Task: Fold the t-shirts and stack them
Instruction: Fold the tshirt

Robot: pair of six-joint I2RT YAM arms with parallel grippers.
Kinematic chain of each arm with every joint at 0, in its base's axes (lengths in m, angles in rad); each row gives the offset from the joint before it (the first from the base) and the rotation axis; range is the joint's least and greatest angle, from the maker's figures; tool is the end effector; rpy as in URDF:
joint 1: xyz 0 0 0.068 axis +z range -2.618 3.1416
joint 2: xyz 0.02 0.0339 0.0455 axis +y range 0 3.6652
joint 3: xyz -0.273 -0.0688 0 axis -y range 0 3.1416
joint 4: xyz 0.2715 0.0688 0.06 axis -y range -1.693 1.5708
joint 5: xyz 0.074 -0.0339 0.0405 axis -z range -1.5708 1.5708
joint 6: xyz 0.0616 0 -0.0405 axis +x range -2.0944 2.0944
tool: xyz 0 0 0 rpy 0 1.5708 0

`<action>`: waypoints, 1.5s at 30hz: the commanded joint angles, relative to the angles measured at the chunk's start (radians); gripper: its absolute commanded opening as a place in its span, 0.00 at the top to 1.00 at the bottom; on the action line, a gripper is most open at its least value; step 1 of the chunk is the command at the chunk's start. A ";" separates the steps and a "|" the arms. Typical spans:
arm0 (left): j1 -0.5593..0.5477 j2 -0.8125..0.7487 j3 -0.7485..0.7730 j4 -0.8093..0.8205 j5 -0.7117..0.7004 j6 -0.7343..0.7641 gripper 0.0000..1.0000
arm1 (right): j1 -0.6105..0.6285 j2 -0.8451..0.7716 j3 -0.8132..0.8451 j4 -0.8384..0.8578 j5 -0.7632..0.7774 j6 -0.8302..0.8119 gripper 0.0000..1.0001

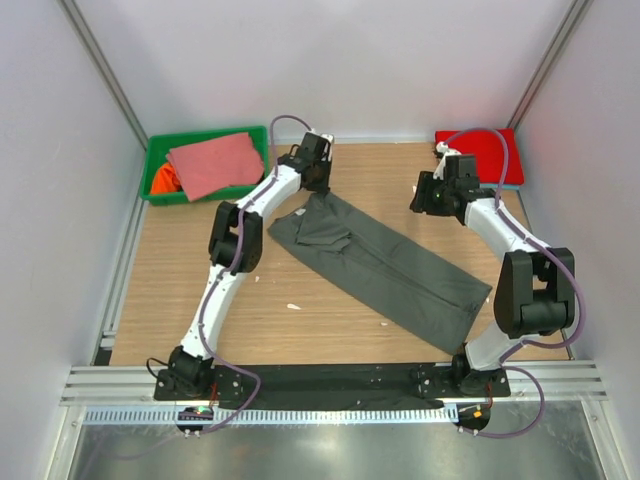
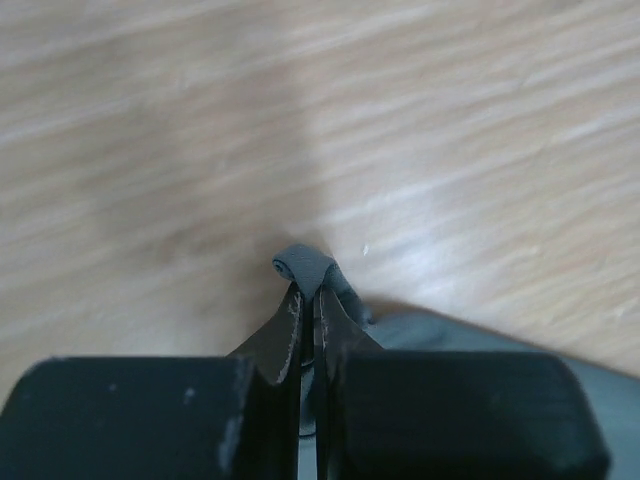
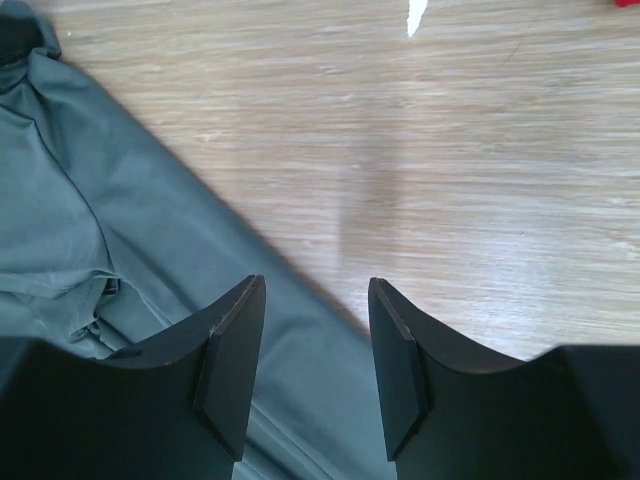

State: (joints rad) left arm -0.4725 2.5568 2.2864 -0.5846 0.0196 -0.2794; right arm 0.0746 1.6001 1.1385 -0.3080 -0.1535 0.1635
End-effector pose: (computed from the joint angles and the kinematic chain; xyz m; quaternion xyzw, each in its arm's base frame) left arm 0.5464 -0.2806 0.1472 0.0937 0.9319 -0.1371 0.3225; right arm 0.3929 0.0388 0.2253 0.0109 0.9185 0.1163 0.3777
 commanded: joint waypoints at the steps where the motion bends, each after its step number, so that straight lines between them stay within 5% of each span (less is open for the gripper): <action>1: 0.009 0.072 0.133 0.046 0.037 0.013 1.00 | -0.009 0.014 0.066 0.040 0.032 0.013 0.48; 7: 0.015 0.115 0.128 0.376 0.028 0.023 1.00 | -0.009 0.037 0.079 0.026 0.043 0.018 0.49; 12: 0.024 0.218 0.301 0.511 0.045 0.051 1.00 | -0.009 -0.002 0.043 0.026 0.035 0.041 0.49; 17: 0.051 0.246 0.351 0.554 0.063 0.048 0.35 | -0.009 -0.049 0.006 0.024 0.037 0.041 0.48; 19: 0.052 0.211 0.352 0.529 0.057 0.069 0.18 | -0.007 -0.068 -0.012 0.021 0.037 0.041 0.48; 24: 0.055 0.007 0.233 0.451 0.023 0.065 0.22 | -0.009 -0.117 -0.045 0.014 0.016 0.042 0.48; 28: 0.070 -0.172 0.000 0.384 -0.061 0.013 0.49 | -0.009 -0.167 -0.077 -0.019 -0.018 0.022 0.48; 31: 0.087 -0.251 -0.063 0.209 -0.055 -0.066 0.57 | -0.004 -0.229 -0.121 -0.025 -0.044 0.037 0.48; 36: 0.084 -0.346 -0.203 -0.016 -0.148 -0.210 0.54 | 0.014 -0.311 -0.183 -0.008 -0.069 0.073 0.48; 45: 0.077 -0.382 -0.384 -0.047 -0.317 -0.477 0.56 | 0.048 -0.327 -0.166 -0.034 -0.063 0.057 0.48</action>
State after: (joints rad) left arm -0.3923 2.1723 1.9152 -0.5888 -0.2207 -0.6403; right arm 0.1112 1.3067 0.9607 -0.3450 -0.2089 0.2199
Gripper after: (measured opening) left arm 0.448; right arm 0.516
